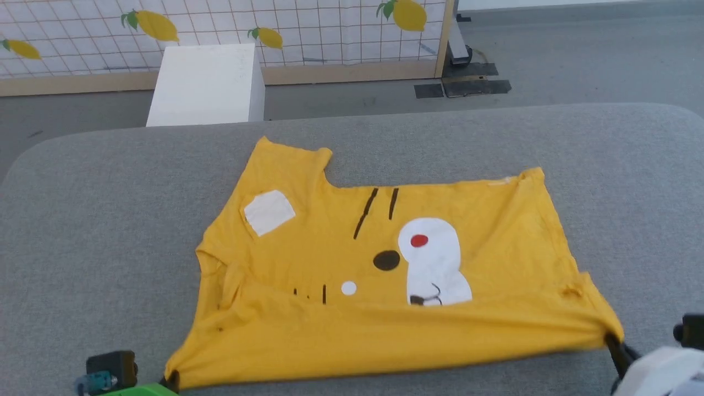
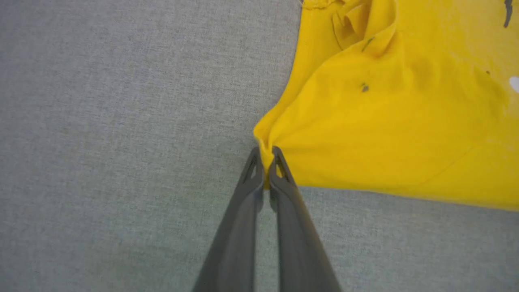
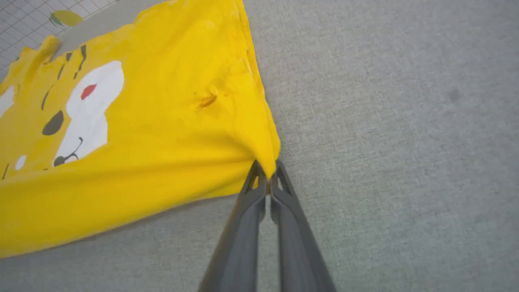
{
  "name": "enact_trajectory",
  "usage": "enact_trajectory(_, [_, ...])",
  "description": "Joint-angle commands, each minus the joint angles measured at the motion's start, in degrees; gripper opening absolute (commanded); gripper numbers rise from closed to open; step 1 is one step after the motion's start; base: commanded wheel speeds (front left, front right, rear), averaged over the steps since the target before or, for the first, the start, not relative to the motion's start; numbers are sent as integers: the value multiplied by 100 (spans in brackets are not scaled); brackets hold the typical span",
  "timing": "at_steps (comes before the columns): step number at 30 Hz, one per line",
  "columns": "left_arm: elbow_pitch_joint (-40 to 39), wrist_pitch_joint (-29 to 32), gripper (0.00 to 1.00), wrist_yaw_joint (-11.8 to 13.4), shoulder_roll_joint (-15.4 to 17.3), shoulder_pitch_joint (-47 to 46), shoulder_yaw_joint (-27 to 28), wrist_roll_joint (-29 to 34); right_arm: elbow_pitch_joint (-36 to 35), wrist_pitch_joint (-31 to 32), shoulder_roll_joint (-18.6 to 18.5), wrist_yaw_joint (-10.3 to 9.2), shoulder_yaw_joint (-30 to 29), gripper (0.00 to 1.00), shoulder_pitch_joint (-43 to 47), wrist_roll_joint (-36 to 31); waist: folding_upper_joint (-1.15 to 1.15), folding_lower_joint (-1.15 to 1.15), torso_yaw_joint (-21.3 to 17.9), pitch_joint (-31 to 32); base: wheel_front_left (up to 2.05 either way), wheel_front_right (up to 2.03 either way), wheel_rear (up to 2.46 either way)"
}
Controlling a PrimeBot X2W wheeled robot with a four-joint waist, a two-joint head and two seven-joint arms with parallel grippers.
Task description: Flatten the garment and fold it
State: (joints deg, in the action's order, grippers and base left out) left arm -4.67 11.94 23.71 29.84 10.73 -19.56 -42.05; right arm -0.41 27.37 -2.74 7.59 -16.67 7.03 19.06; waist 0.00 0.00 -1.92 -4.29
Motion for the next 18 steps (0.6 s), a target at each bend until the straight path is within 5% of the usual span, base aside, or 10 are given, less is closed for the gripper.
enact_trajectory(1, [-4,77,0,37,107,119,-13,-64,65,88,-14,-10,-94,0,130,-2,0,0,20,8,0,0,0])
enact_trajectory(12, [659,173,0,-378,-188,-56,-424,-189,1131,-165,-14,-10,61,0,127,-27,0,0,-14,48,0,0,0])
enact_trajectory(13, [713,120,34,-398,-238,-78,-413,-211,1168,-269,-14,-10,104,38,103,19,0,0,-22,57,0,0,0])
enact_trajectory(14, [747,63,89,-403,-271,-95,-394,-219,1177,-362,-14,-10,145,100,92,42,0,0,-27,65,0,0,0])
enact_trajectory(15, [780,1,100,-420,-296,-114,-379,-222,1170,-475,-14,-10,180,100,84,53,0,0,-31,74,0,0,0])
enact_trajectory(18, [782,-181,100,-478,-316,-188,-321,-207,1064,-822,-14,-10,240,100,69,24,0,0,-36,88,0,0,0])
